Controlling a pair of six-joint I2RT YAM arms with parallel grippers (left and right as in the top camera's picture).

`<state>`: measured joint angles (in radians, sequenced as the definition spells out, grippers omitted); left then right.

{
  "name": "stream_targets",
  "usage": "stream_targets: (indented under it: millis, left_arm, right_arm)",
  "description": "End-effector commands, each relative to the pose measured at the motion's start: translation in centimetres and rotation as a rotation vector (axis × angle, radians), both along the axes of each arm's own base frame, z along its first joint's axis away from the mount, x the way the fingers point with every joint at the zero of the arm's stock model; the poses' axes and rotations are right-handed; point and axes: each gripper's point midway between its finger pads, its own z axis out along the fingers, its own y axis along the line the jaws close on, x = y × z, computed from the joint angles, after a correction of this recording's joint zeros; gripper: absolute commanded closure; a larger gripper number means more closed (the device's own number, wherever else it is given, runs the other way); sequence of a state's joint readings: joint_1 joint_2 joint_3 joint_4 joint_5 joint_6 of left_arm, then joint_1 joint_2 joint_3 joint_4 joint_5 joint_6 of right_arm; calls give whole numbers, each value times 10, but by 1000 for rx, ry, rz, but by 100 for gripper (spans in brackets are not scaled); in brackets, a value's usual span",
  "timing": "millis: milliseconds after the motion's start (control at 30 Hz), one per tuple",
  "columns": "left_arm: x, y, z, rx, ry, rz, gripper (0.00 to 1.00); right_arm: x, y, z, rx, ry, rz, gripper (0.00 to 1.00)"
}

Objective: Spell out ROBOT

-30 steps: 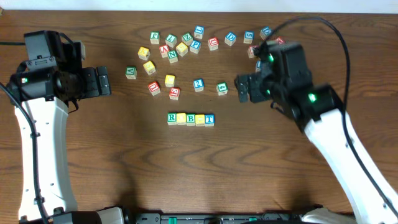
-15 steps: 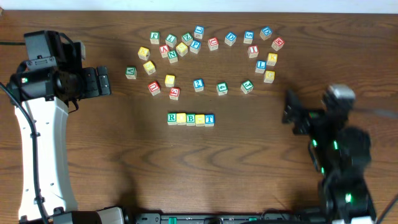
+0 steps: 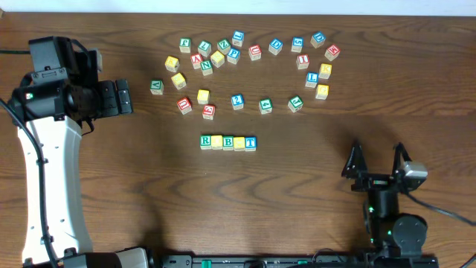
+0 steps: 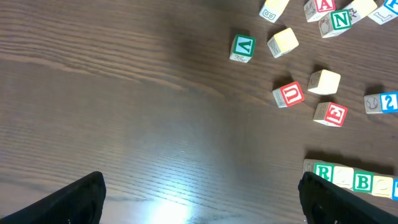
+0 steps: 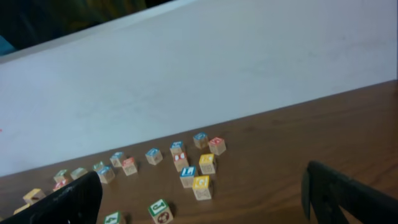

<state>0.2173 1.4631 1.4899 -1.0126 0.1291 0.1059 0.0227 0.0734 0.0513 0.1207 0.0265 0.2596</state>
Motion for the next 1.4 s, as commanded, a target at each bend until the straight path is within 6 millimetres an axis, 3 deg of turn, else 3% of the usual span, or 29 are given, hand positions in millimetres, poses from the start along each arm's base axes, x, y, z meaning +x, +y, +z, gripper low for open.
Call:
stream_targets:
  millis: [0, 233, 433, 1367]
  left_arm:
    - [3, 1, 10, 9, -28, -7, 3]
    - [3, 1, 10, 9, -28, -7, 2]
    - [3, 1, 10, 9, -28, -7, 2]
    - [3, 1, 10, 9, -28, -7, 3]
  right_arm:
    - [-2, -3, -10, 32, -10, -10, 1]
    - [-2, 0, -15, 60, 9, 7, 1]
    - [-2, 0, -57, 55, 181, 3, 1]
    - [-1, 0, -55, 55, 172, 2, 1]
